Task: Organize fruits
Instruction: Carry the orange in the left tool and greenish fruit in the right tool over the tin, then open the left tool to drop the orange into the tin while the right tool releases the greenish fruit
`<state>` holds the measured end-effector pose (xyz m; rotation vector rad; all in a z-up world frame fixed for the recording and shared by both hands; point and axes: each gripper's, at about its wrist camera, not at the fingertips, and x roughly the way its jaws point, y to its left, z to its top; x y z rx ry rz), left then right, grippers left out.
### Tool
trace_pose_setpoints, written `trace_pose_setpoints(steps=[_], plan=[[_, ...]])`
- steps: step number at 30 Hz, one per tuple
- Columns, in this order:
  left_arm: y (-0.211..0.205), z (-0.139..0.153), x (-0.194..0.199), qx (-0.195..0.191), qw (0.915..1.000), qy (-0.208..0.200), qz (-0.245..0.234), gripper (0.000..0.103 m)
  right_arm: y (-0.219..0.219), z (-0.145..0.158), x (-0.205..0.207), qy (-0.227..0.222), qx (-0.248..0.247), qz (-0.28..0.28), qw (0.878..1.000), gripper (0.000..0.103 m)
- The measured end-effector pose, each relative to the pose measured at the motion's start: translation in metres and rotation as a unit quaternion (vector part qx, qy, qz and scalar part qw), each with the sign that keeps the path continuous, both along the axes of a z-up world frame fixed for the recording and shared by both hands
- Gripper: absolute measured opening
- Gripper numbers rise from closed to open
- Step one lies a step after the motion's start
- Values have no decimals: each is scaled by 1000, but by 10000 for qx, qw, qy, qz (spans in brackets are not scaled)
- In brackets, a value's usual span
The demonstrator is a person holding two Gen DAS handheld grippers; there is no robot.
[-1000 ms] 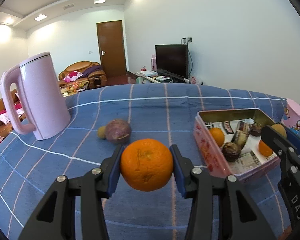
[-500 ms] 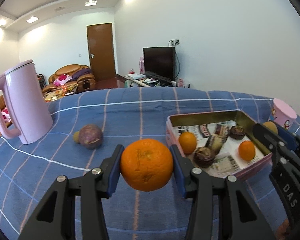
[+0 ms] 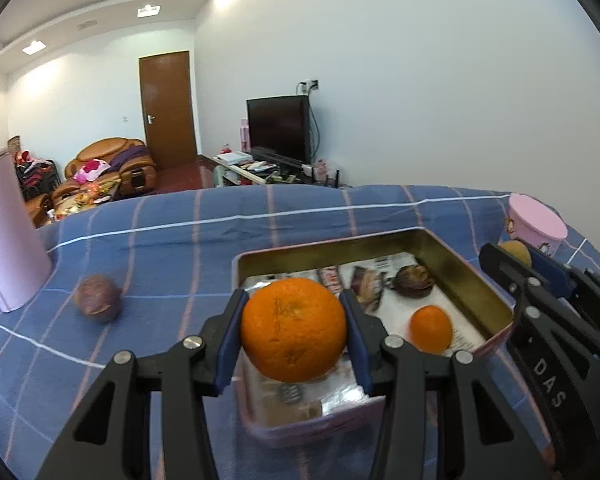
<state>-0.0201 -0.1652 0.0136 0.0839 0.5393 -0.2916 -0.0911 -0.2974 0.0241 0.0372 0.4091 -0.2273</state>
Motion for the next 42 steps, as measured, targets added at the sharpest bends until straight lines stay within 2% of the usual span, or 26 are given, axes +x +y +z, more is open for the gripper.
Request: trace_pose_setpoints(steps=[8,14,19,27,35,37,38,39,40,41,42], plan=[[-20,-5,20,-138,9993,314,-162,48,-15,1,14,-9,-49,-216,9998,27],[-21,-13,36,-219,9973,672,-207,48,-13,-1,36,136,-86,-39,9999,27],[-23,-20,46,-198,9950,957,-217,48,-15,-4,53,298,116,248,9992,27],[-26,-19,43,-38,9956,903,-236,48,-26,-14,71,684,722,784,9919,27],[-27,-18,39,63,9956,891,-285,49,-27,-23,74,886,1214,1397,9787,27],[-28,-17,37,80,9963,812,-251,54,-26,-24,75,900,1329,1496,9756,29],[-28,-16,35,107,9968,762,-230,63,-25,-25,74,873,1425,1551,9737,34],[-28,-15,32,133,9972,706,-212,74,-25,-25,72,842,1472,1582,9727,48],[-29,-14,29,152,9977,627,-204,78,-24,-24,71,801,1507,1607,9721,57],[-29,-11,28,152,9981,552,-215,84,-23,-24,69,732,1530,1628,9720,72],[-29,-10,25,150,9985,471,-231,90,-22,-22,66,649,1538,1659,9719,77]])
